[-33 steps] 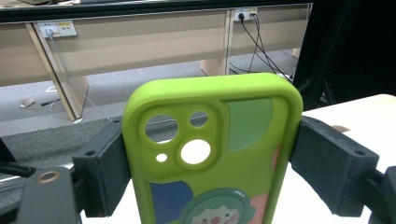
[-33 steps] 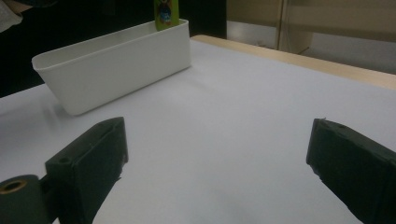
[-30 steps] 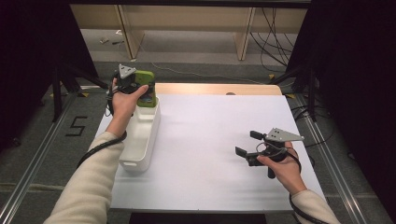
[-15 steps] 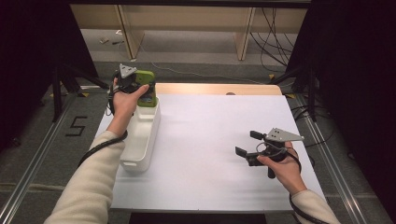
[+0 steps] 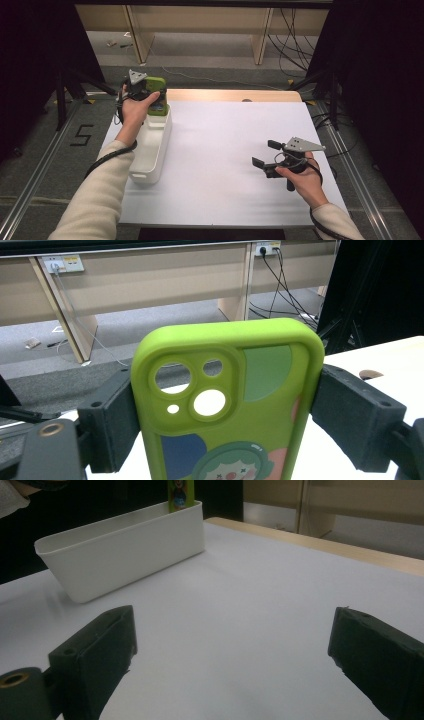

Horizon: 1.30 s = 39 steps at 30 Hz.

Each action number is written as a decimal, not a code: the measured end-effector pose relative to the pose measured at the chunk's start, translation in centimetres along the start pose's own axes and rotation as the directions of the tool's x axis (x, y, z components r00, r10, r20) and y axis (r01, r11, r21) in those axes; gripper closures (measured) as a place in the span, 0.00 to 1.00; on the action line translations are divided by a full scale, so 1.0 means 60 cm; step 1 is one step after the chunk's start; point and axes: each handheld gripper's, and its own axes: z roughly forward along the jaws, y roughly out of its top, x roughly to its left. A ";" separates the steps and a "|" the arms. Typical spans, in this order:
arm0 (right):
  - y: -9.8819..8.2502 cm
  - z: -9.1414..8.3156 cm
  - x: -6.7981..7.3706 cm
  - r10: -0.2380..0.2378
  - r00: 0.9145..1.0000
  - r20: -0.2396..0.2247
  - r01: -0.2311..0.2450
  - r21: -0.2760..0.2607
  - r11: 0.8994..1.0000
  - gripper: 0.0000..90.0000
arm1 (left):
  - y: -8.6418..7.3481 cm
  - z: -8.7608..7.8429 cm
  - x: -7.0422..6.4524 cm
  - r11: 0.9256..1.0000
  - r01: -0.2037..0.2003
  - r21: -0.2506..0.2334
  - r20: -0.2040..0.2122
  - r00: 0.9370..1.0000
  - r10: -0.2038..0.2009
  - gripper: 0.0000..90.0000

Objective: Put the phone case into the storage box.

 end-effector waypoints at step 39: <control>0.000 0.000 0.000 -0.001 1.000 0.004 0.001 0.001 1.000 0.07 | -0.016 0.012 0.002 1.000 -0.001 0.030 -0.004 1.000 0.001 0.18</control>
